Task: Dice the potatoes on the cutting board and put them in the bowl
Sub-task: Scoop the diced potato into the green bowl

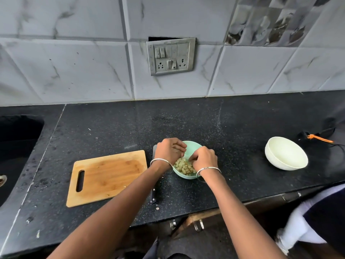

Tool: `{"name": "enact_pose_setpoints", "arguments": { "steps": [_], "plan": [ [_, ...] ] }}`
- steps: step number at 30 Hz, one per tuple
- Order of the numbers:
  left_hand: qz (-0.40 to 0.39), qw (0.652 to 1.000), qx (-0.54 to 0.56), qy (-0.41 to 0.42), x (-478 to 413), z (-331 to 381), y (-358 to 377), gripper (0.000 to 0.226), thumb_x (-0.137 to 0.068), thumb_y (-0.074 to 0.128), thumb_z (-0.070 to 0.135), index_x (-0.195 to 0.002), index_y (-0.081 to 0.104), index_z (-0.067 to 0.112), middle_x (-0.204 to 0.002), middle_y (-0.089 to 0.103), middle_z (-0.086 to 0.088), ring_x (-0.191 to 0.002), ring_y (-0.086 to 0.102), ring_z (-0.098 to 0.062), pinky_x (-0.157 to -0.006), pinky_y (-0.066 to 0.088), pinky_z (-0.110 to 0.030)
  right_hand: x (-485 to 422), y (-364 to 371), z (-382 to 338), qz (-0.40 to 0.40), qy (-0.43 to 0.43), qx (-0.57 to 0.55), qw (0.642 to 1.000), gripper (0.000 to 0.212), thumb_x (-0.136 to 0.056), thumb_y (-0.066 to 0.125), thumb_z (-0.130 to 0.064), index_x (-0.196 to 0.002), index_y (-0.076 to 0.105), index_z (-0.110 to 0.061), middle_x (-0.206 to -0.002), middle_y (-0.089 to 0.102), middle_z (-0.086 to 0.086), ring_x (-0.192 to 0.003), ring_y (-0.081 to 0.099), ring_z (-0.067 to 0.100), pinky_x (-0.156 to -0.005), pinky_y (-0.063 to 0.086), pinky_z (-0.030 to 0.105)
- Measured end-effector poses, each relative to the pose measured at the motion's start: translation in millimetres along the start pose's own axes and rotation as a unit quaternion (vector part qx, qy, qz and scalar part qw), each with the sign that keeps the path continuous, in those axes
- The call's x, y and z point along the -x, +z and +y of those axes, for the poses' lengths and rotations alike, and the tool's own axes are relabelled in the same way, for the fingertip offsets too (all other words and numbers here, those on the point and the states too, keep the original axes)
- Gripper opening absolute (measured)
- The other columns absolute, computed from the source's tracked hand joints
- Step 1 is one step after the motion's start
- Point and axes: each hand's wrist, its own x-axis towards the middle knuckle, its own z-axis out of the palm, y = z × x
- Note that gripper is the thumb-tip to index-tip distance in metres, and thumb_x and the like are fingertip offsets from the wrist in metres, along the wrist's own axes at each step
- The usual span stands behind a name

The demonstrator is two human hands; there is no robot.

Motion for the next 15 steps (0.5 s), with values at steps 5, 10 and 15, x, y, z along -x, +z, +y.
{"name": "enact_pose_setpoints", "arguments": {
  "steps": [5, 10, 15],
  "plan": [
    [0.040, 0.999, 0.014, 0.016, 1, -3, -1, 0.018, -0.071, 0.081, 0.008, -0.079, 0.073, 0.021, -0.072, 0.074, 0.006, -0.072, 0.070, -0.003, -0.080, 0.058, -0.029, 0, 9, -7, -0.085, -0.020, -0.082, 0.993, 0.020, -0.088, 0.061, -0.010, -0.096, 0.078, -0.016, -0.102, 0.073, 0.005, -0.096, 0.064, 0.025, -0.081, 0.046, 0.025],
    [0.013, 1.000, -0.004, 0.011, -4, -11, -2, 0.037, -0.071, 0.067, -0.009, -0.076, 0.072, 0.027, -0.081, 0.074, 0.008, -0.079, 0.072, -0.005, -0.084, 0.058, -0.035, -8, 11, -5, -0.074, 0.017, -0.101, 0.992, 0.028, -0.091, 0.053, -0.008, -0.107, 0.075, -0.014, -0.116, 0.068, 0.012, -0.108, 0.061, 0.031, -0.094, 0.046, 0.031],
    [0.021, 1.000, -0.009, -0.002, -6, -8, -2, 0.031, -0.064, 0.081, -0.002, -0.079, 0.073, 0.024, -0.075, 0.072, 0.006, -0.067, 0.069, -0.006, -0.078, 0.058, -0.030, -18, -8, 15, 0.003, 0.061, -0.236, 0.970, 0.028, -0.076, 0.067, 0.007, -0.076, 0.080, -0.018, -0.085, 0.075, 0.008, -0.079, 0.072, 0.026, -0.083, 0.059, 0.037]
  ]
}}
